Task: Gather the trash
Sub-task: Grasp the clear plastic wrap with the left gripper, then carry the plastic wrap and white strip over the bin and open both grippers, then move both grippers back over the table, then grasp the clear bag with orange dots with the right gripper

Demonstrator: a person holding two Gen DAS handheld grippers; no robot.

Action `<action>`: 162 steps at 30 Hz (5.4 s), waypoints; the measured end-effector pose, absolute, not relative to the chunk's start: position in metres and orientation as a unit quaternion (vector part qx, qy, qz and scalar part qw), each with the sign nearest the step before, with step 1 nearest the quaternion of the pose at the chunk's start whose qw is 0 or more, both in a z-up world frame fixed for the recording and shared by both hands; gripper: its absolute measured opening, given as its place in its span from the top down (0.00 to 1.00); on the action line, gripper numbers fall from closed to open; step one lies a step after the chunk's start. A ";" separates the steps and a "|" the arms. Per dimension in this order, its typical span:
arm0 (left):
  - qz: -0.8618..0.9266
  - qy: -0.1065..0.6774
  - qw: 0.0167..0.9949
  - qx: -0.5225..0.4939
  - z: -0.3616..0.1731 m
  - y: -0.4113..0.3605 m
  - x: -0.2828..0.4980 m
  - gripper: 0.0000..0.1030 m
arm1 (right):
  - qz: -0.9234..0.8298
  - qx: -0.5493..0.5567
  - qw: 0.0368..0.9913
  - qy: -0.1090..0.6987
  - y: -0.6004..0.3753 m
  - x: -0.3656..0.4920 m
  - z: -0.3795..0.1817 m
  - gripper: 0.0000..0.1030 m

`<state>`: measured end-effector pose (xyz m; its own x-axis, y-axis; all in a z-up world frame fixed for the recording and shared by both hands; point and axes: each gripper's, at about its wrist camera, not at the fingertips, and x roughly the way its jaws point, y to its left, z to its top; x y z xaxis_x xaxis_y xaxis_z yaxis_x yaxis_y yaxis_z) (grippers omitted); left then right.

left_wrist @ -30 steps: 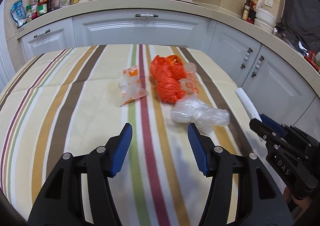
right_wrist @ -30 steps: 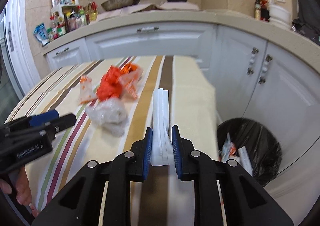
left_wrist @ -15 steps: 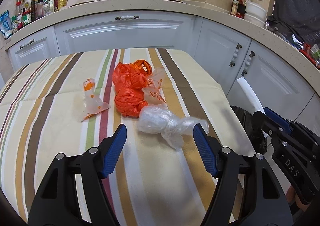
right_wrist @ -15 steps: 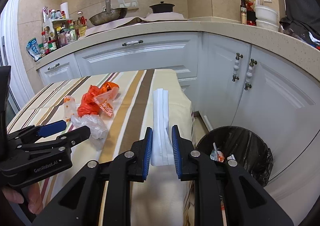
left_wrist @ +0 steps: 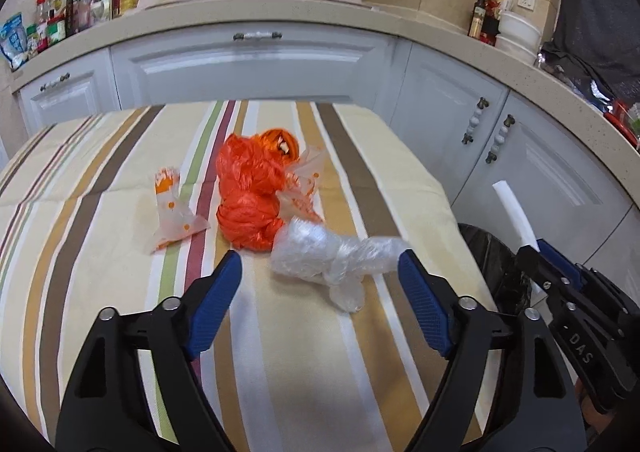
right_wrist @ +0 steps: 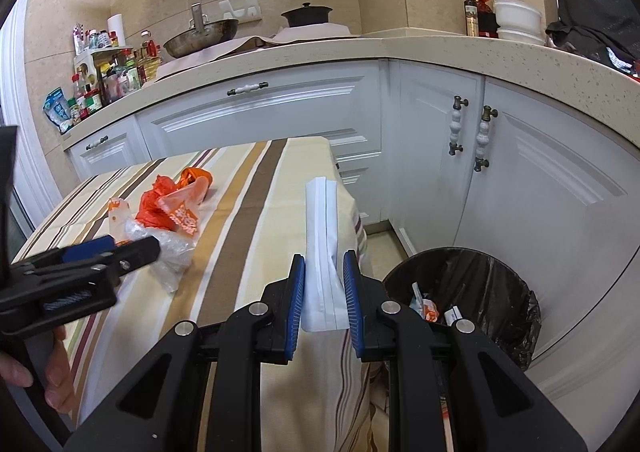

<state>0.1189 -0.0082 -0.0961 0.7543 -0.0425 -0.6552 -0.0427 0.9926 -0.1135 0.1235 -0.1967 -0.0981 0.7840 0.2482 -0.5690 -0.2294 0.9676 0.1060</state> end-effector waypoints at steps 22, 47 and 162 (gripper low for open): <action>-0.009 0.375 0.925 -0.059 -0.113 -0.003 0.115 0.40 | 0.122 0.023 0.939 0.320 -0.209 0.127 -0.110 0.80; -0.033 0.322 0.946 -0.029 -0.083 -0.011 0.093 0.83 | 0.094 0.034 0.950 0.295 -0.229 0.108 -0.101 0.80; 0.092 0.326 0.936 -0.099 -0.086 0.131 0.099 0.33 | 0.197 -0.036 0.912 0.358 -0.048 0.175 -0.100 0.86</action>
<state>0.0989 0.1313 -0.0864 0.7703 0.1073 -0.6286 -0.2363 0.9636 -0.1250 0.1748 -0.0476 -0.0998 0.6662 0.3329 -0.6673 -0.3842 0.9201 0.0755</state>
